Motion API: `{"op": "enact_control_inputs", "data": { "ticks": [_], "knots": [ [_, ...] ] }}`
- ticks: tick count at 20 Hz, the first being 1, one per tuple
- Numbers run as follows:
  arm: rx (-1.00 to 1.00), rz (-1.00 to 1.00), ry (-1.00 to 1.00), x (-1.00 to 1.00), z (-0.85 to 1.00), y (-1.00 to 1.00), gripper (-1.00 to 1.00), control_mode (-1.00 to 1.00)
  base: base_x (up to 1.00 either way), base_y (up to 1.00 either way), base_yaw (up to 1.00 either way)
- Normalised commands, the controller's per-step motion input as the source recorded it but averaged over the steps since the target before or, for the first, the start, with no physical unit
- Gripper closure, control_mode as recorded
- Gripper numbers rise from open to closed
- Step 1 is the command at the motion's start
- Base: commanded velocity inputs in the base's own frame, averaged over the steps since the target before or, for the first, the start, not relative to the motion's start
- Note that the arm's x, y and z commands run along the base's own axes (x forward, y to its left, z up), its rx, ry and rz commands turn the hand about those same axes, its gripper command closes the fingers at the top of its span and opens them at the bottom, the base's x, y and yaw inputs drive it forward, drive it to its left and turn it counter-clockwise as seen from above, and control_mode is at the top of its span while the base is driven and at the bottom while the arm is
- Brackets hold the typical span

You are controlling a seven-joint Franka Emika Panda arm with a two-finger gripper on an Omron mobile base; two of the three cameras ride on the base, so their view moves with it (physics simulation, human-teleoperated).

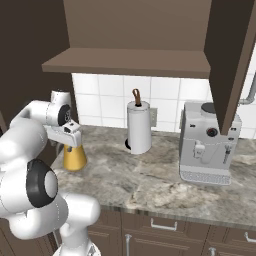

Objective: There is a tray on the dining counter. Grab the cup, mug, and pitcher and place them on the tray. The pitcher may be placed next to the tray if it cannot fit the tray.

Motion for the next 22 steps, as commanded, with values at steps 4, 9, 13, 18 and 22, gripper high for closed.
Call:
{"op": "enact_control_inputs", "data": {
  "ticks": [4,9,13,18,22],
  "knots": [
    [0.00,0.00,0.00,0.00,0.00,0.00,1.00,-1.00,0.00,0.00,0.00],
    [0.00,0.00,0.00,0.00,0.00,0.00,1.00,-1.00,0.00,0.00,0.00],
    [0.00,0.00,0.00,0.00,0.00,0.00,1.00,-1.00,0.00,0.00,0.00],
    [0.00,0.00,0.00,0.00,0.00,0.00,1.00,-1.00,0.00,0.00,0.00],
    [0.00,0.02,0.00,0.00,0.00,-0.17,1.00,-1.00,0.00,0.00,0.00]
  ]
}}
